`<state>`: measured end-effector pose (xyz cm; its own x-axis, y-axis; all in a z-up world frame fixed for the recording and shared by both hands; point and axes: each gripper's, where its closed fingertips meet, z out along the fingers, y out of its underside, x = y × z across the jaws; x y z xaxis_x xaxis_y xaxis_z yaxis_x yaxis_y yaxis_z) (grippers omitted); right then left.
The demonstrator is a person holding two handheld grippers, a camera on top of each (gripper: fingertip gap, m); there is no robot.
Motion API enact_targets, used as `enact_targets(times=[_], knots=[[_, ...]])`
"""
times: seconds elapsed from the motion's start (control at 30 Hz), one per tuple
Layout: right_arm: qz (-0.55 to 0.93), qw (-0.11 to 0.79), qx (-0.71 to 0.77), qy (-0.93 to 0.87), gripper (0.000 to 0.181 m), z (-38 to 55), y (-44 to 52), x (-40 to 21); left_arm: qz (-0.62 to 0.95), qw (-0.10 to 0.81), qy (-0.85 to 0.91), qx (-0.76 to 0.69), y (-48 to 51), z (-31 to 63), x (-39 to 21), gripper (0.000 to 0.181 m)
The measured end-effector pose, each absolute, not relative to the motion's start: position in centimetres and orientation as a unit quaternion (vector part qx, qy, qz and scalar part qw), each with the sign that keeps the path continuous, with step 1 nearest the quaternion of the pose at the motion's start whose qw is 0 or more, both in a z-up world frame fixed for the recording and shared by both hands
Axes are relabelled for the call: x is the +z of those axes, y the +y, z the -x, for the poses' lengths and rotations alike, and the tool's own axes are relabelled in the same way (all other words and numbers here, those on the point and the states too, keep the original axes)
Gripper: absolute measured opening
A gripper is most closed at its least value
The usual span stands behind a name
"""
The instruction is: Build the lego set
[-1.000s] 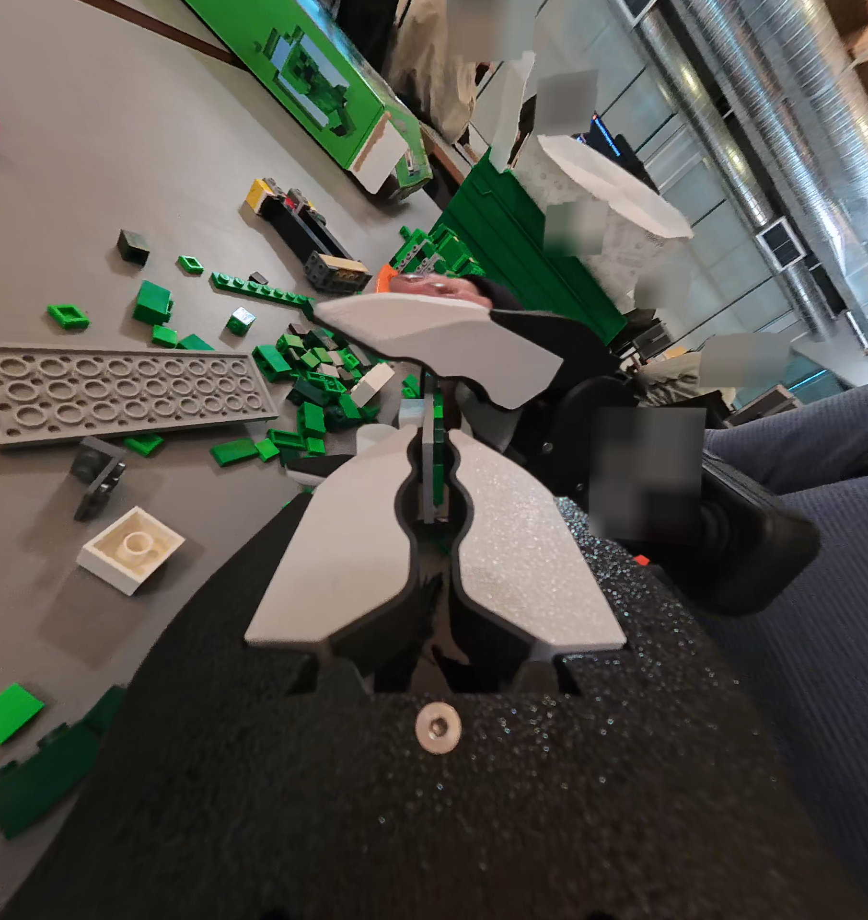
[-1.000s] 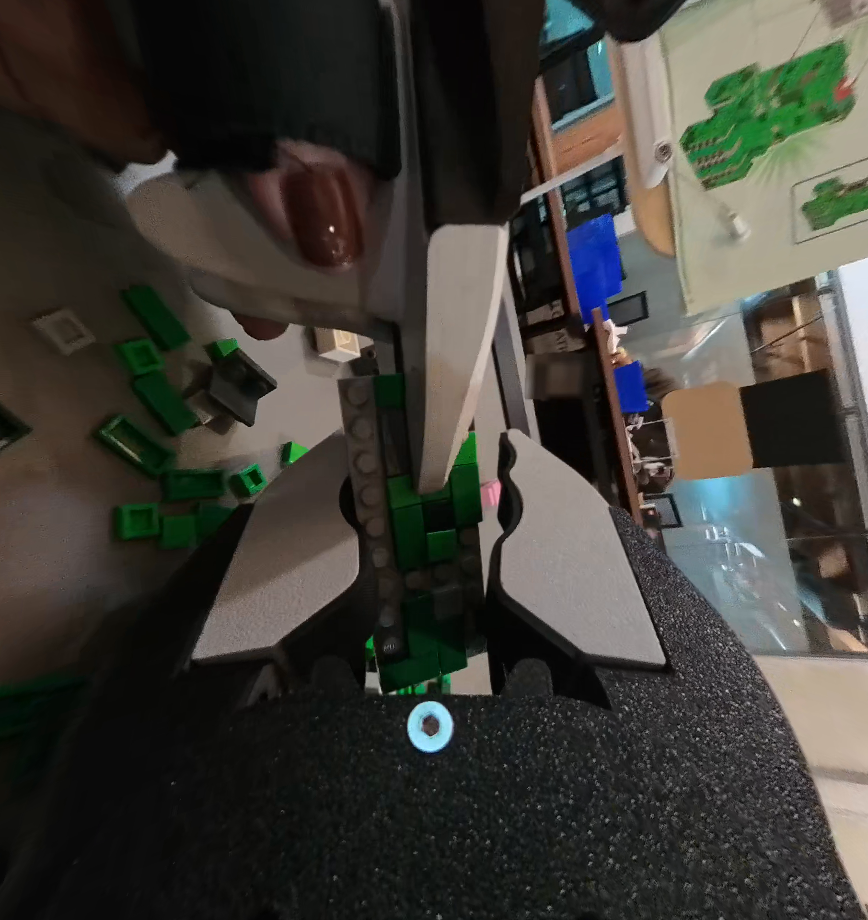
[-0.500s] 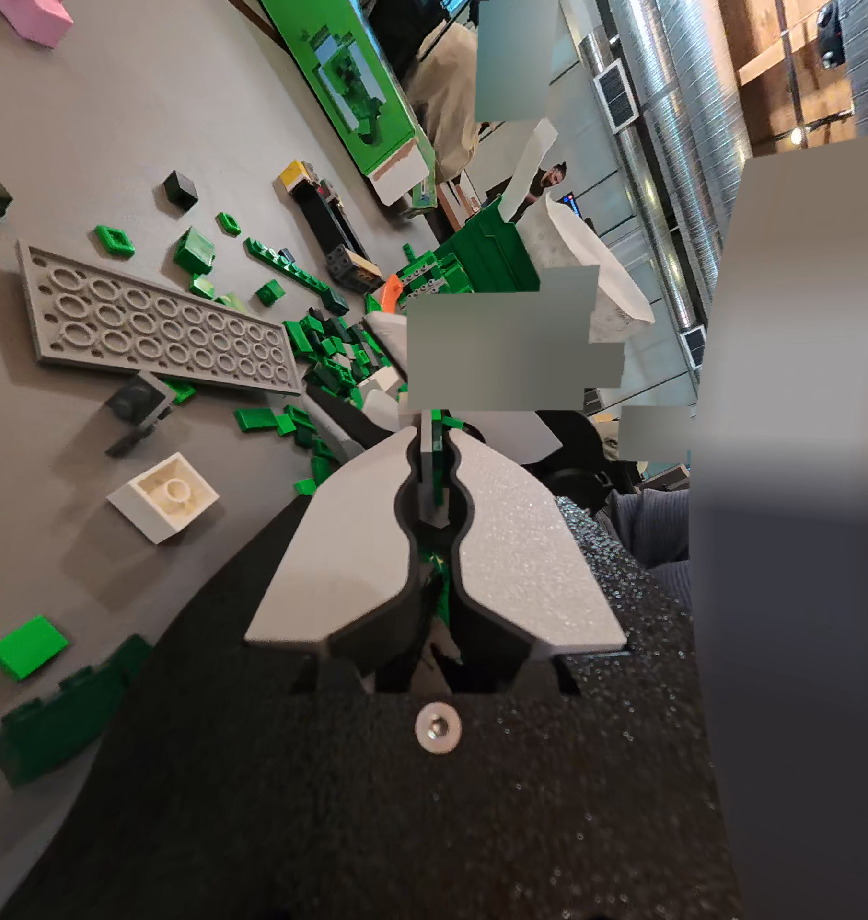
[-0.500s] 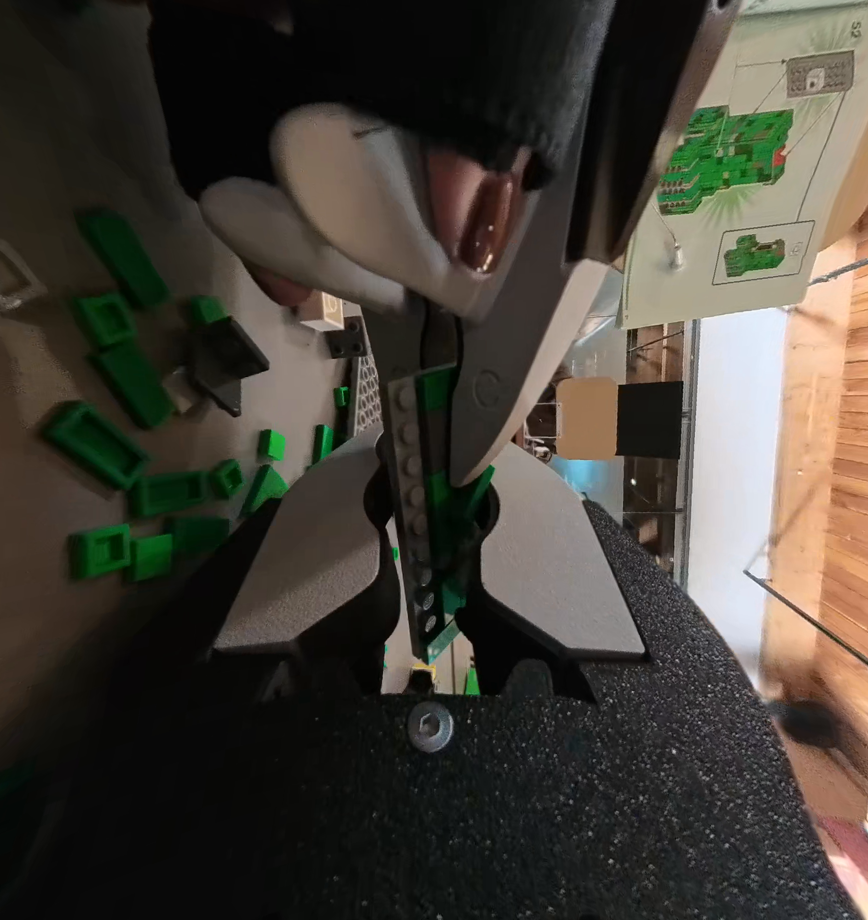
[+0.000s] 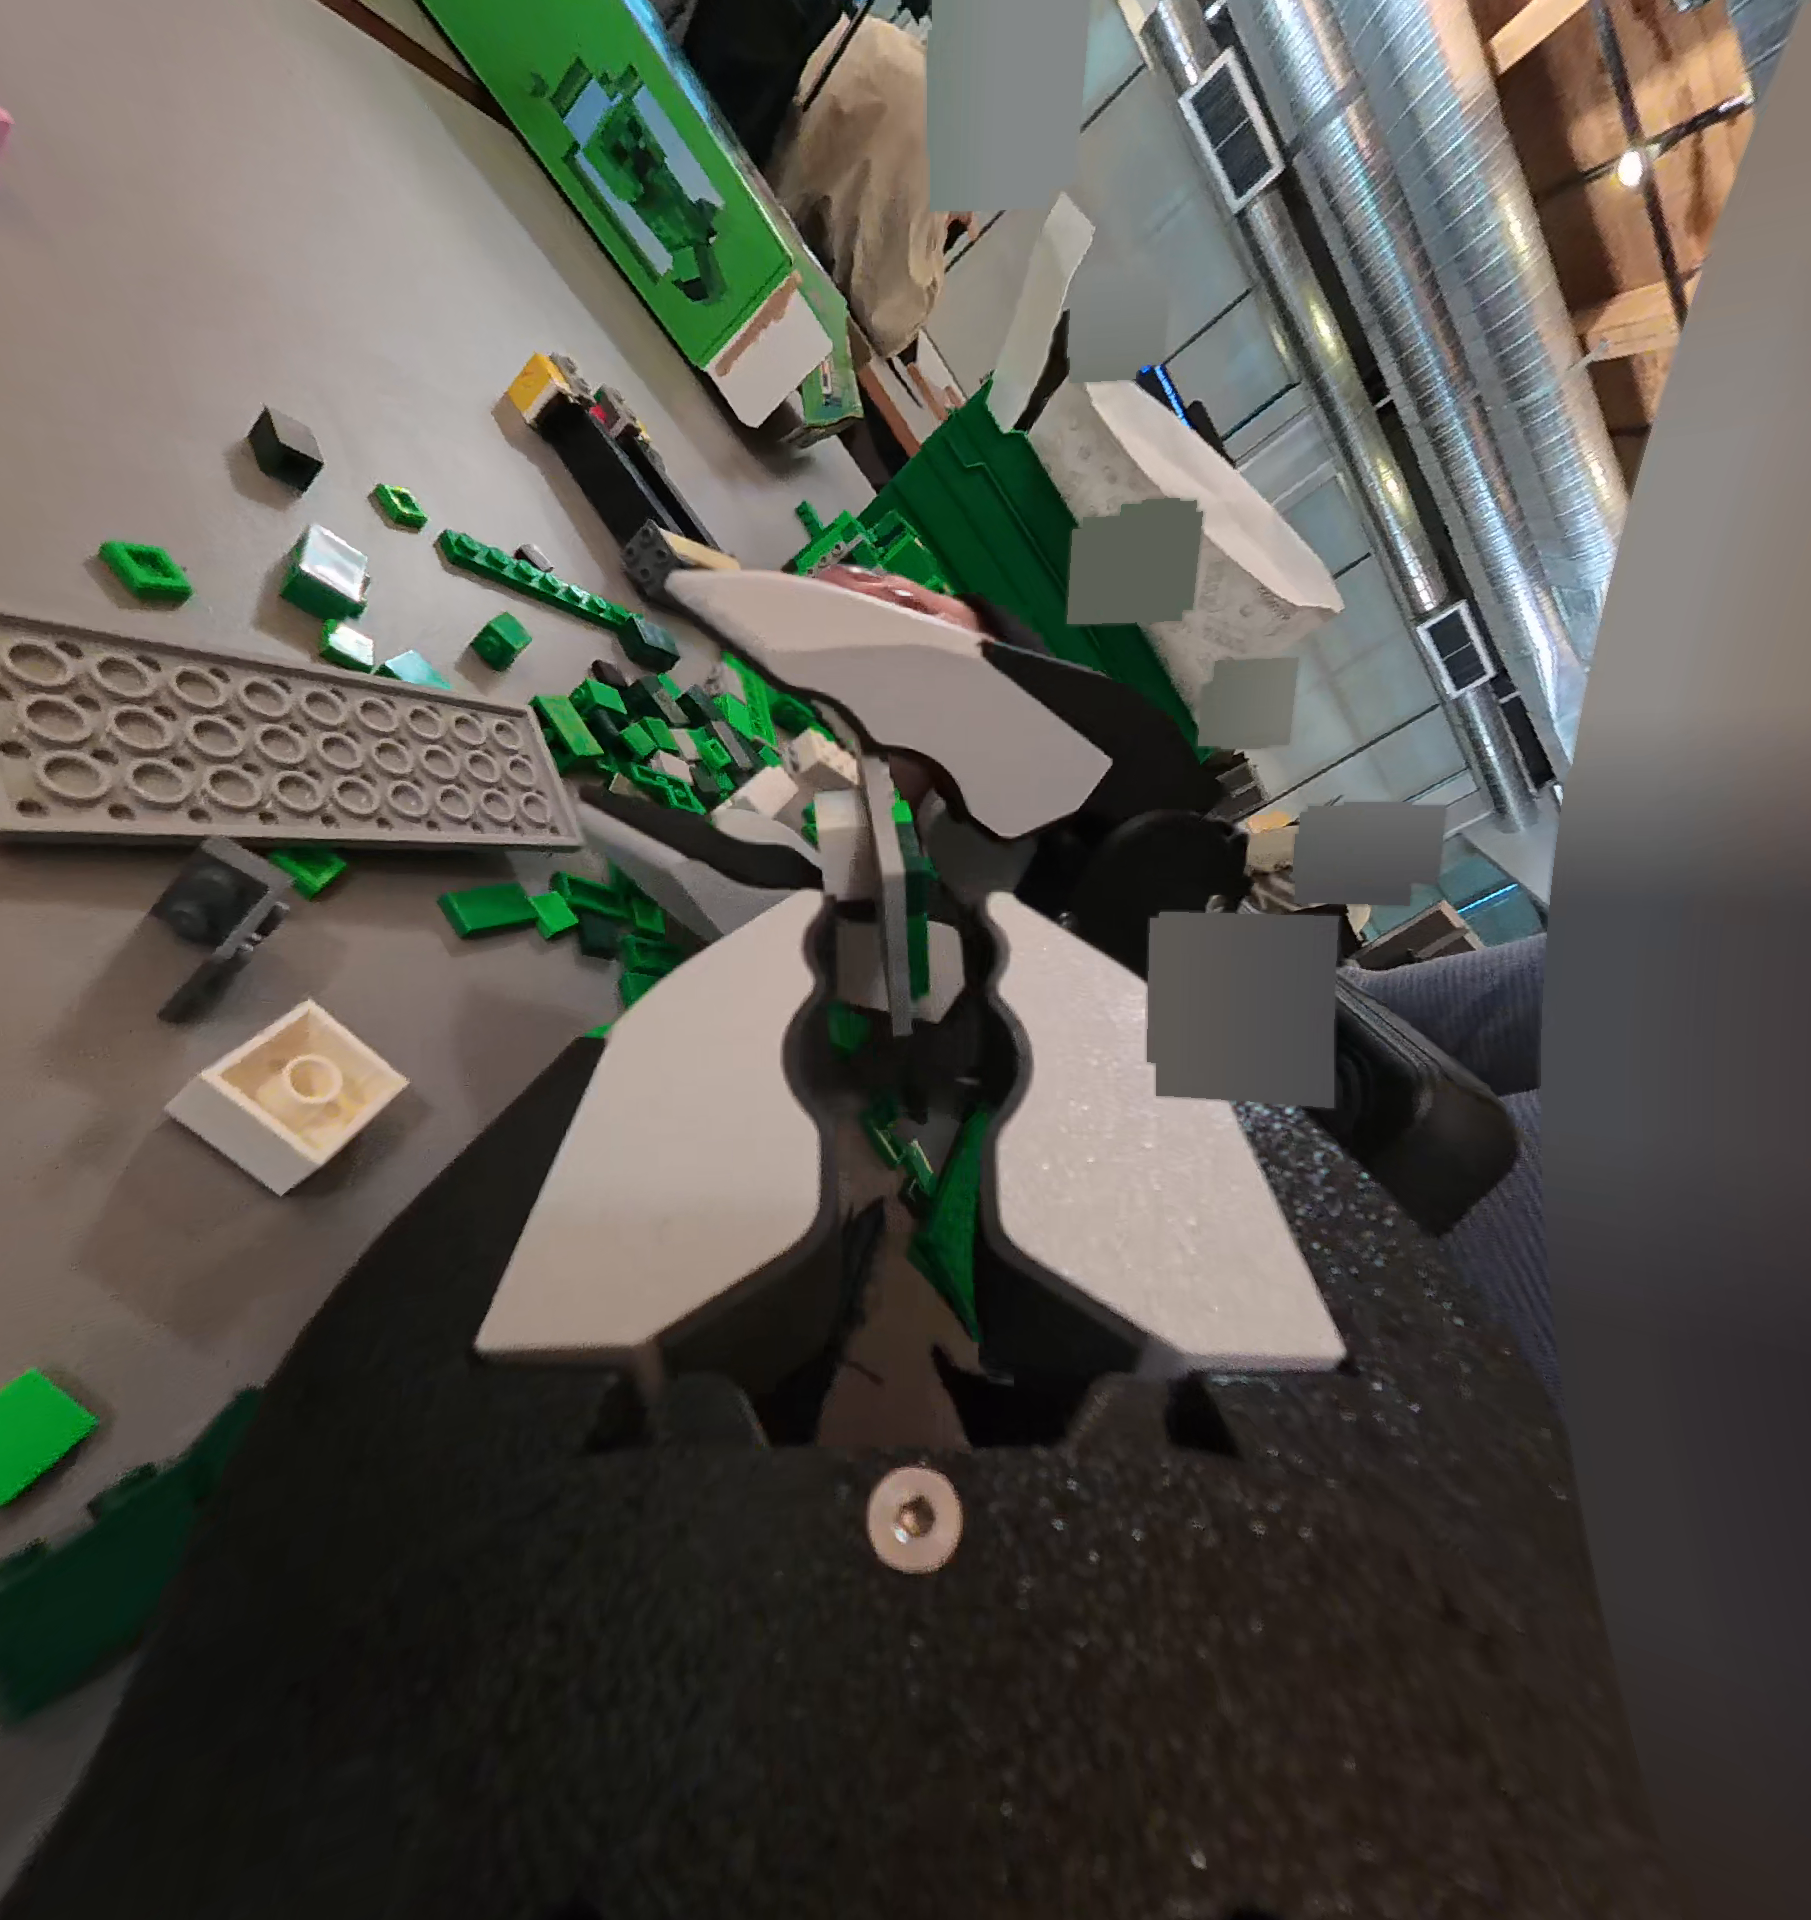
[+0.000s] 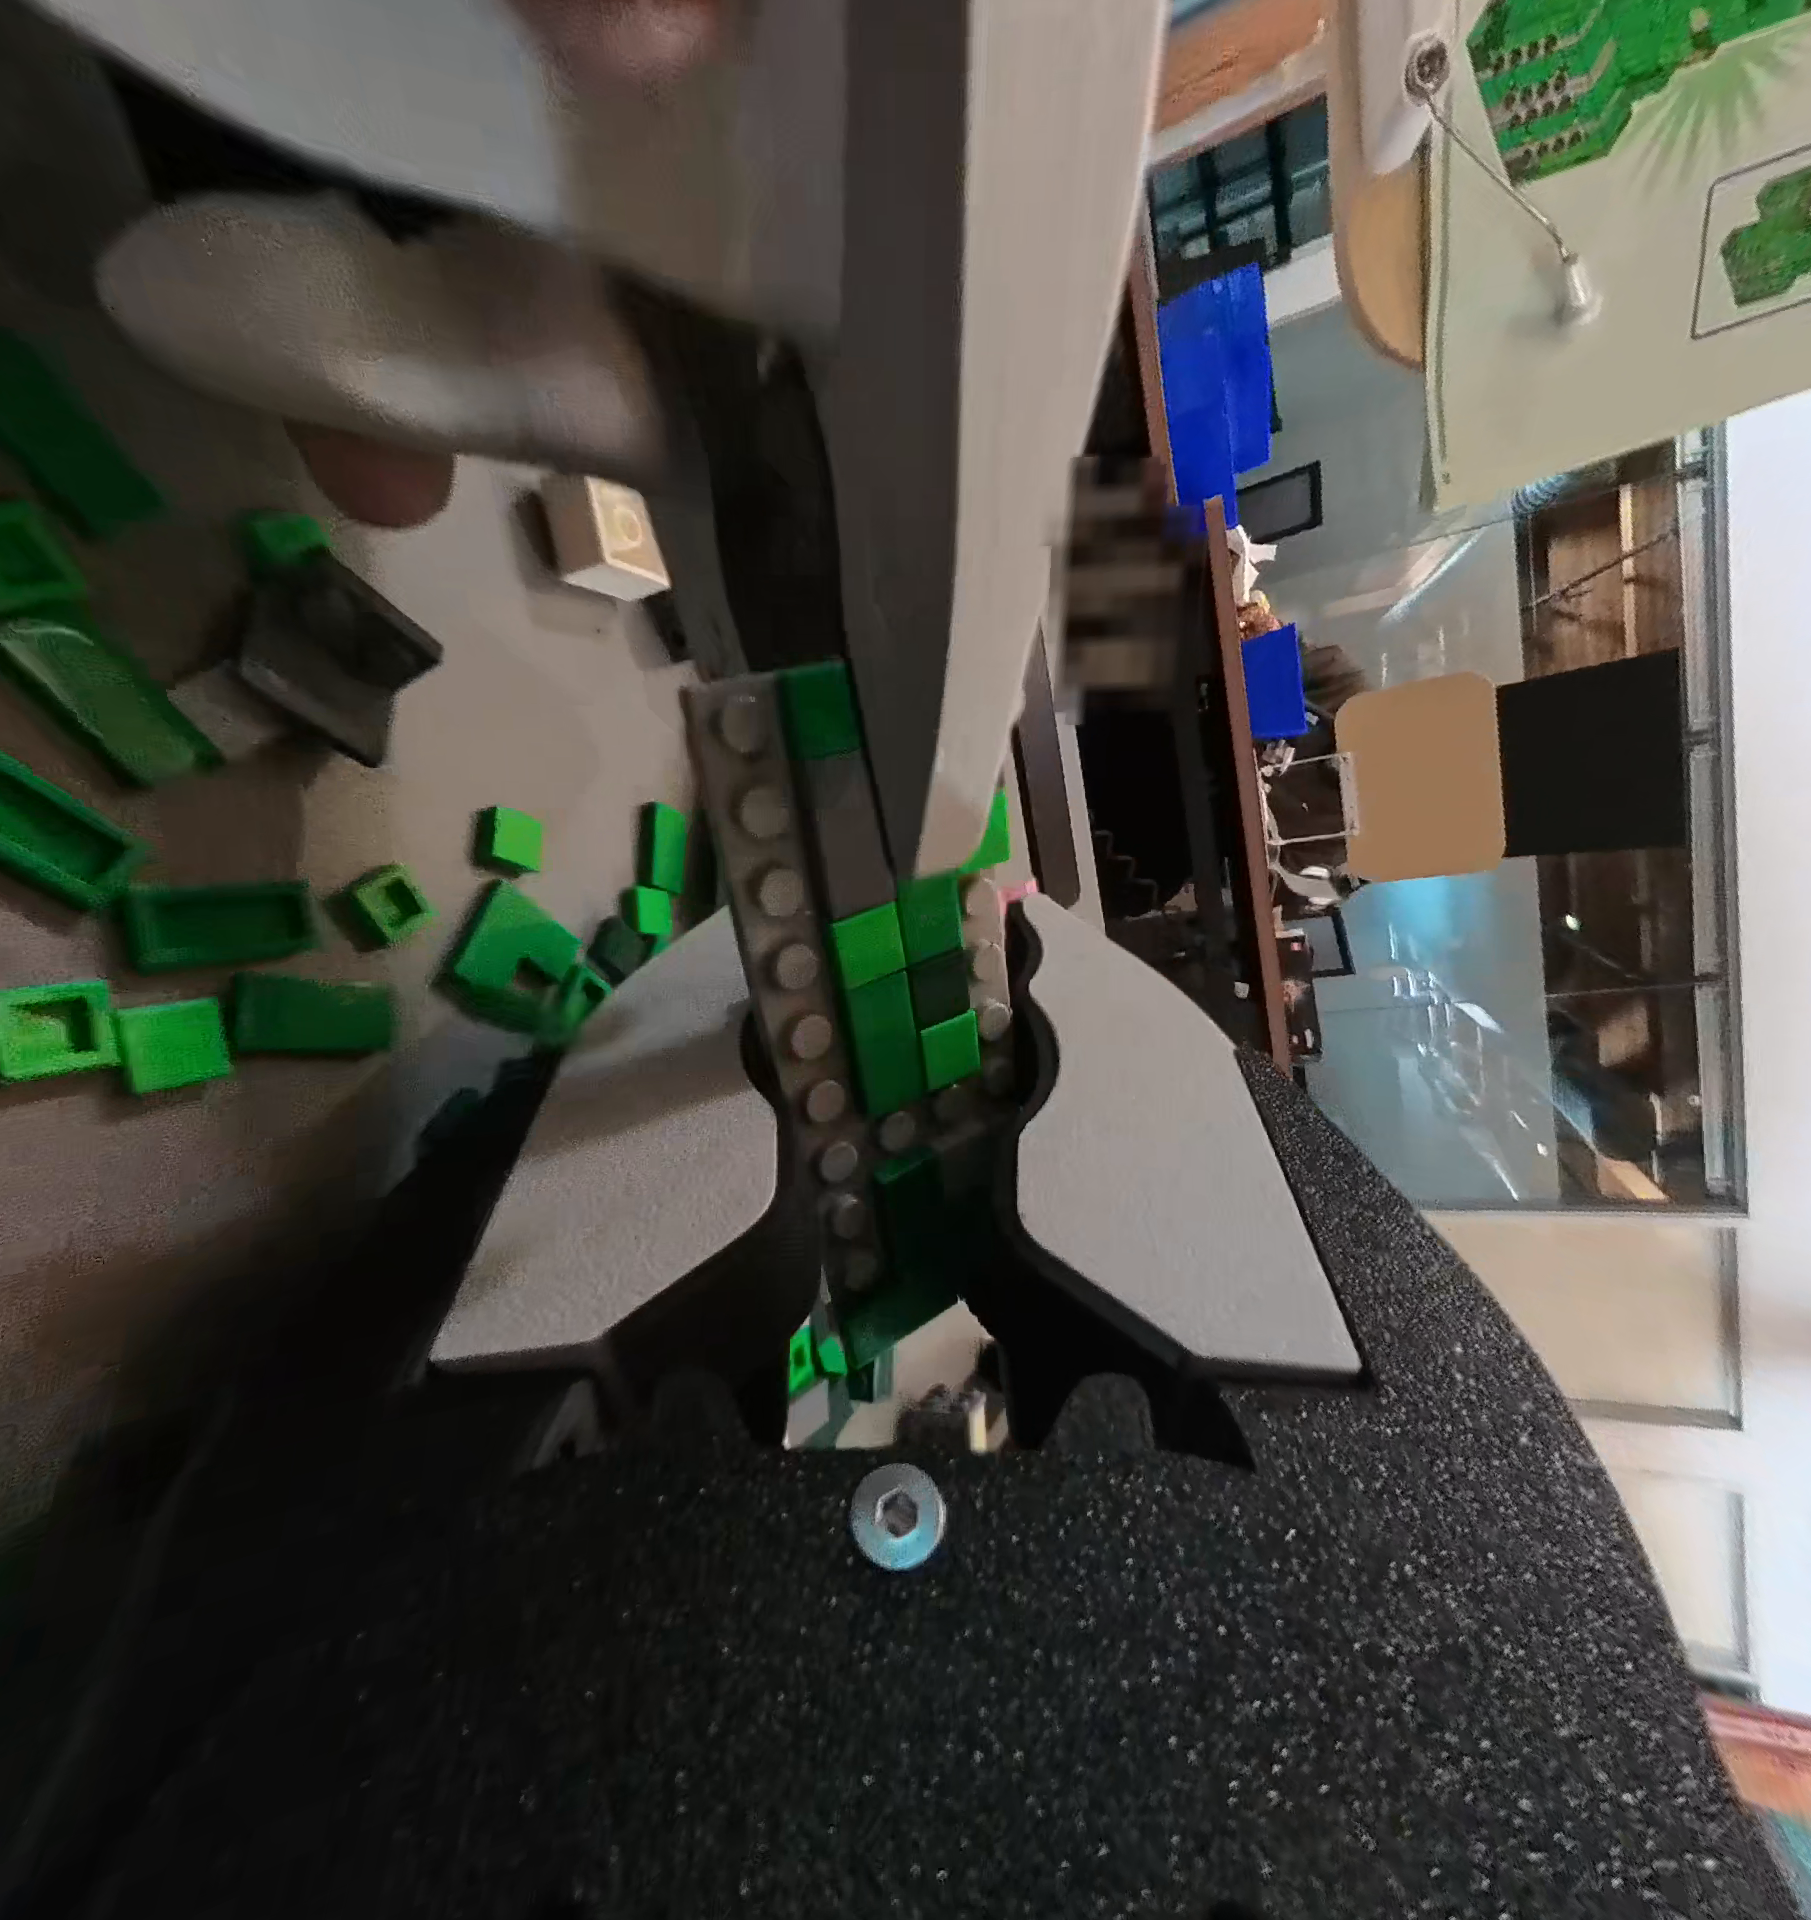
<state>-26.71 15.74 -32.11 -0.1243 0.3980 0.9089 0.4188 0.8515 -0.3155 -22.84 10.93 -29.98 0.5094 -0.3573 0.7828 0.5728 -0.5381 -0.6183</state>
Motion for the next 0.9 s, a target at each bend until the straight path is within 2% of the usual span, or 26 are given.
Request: enact_targets(times=[0.07, 0.13, 0.2, 0.43, 0.67, 0.9], knots=[[0.273, 0.602, -0.011, -0.75, 0.035, 26.6, 16.0, -32.2, 0.721, 0.477, -0.076, -0.497, 10.9, 23.1, -29.8, 0.024], [0.271, 0.598, -0.008, -0.754, 0.035, 26.5, 15.9, -32.3, 0.726, 0.476, -0.065, -0.493, 10.7, 22.9, -29.8, 0.007], [0.267, 0.597, -0.012, -0.757, 0.035, 26.5, 15.8, -32.5, 0.742, 0.473, -0.06, -0.472, 10.7, 23.0, -30.3, 0.006], [0.24, 0.59, 0.044, -0.769, 0.05, 26.9, 13.1, -32.1, 0.76, 0.466, -0.055, -0.451, 10.7, 23.0, -30.7, 0.006], [0.203, 0.589, 0.025, -0.782, 0.04, 27.0, 12.1, -32.5, 0.774, 0.451, -0.041, -0.441, 10.6, 22.4, -31.2, 0.006], [0.146, 0.637, -0.089, -0.752, 0.039, 27.7, 13.0, -31.9, 0.76, 0.442, -0.094, -0.467, 10.9, 23.0, -31.4, 0.006]])
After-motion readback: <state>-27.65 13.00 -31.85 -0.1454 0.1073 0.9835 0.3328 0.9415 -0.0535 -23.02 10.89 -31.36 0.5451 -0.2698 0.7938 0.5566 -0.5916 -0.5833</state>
